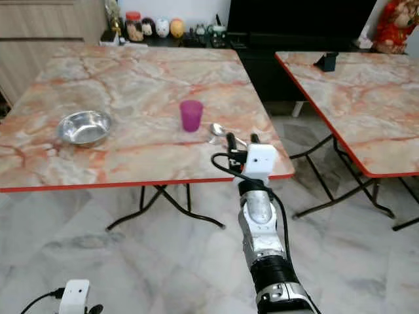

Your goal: Setting the table

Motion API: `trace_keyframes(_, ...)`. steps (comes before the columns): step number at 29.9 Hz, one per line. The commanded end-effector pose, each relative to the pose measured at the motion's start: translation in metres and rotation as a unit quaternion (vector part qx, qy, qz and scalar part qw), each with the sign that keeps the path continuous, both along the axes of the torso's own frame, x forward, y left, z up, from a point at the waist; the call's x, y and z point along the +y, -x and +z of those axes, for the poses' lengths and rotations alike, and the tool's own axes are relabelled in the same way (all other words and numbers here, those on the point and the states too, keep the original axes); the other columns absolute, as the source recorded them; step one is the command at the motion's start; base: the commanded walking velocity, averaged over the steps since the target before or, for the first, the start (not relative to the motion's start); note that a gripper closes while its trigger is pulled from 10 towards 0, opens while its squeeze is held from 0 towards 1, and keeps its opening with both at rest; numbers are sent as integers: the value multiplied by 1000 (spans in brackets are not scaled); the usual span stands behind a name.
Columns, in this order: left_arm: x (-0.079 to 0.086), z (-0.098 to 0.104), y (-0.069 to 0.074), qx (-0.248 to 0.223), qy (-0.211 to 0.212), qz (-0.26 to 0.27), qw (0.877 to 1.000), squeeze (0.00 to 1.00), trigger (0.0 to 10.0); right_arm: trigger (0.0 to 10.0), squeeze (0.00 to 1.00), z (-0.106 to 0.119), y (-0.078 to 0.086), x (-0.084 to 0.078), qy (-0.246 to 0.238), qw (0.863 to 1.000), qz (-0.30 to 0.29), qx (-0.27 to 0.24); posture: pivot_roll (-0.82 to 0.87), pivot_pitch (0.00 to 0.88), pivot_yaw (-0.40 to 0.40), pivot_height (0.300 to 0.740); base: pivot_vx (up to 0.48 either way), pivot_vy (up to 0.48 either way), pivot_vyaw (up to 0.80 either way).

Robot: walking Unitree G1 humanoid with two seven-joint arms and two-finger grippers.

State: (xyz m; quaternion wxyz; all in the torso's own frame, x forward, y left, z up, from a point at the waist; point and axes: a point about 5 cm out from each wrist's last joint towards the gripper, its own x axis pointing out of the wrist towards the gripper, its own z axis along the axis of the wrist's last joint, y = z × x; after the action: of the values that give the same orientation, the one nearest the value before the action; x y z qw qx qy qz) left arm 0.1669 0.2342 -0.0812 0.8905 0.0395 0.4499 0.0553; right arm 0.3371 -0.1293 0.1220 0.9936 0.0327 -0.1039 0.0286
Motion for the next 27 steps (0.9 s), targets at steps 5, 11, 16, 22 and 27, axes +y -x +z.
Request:
trace_keyframes(5,-8,-1,-2,7,5,-8,1000,0,10000,10000,0,-2,2,-7,8,1000,-7,-2,-25,0,-52,740,0,331,0)
trace_keyframes(11,-8,-1,-3,7,4,-9,1000,0,10000,10000,0,-2,1,-5,9,1000,-4,-1,-20,0,-53,740,0,327,0)
trace_keyframes(16,-2,0,-2,8,2,-7,1000,0,10000,10000,0,-2,1,-3,12,1000,2,1,-18,0,-56,740,0,325,0)
trace_keyframes(22,7,-1,6,11,-1,-2,1000,0,10000,10000,0,-2,1,-1,15,1000,7,2,-18,0,-58,740,0,325,0)
trace_keyframes(27,9,0,6,10,0,1,1000,0,10000,10000,0,-1,1,0,22,1000,11,-4,-19,0,-61,740,0,322,316)
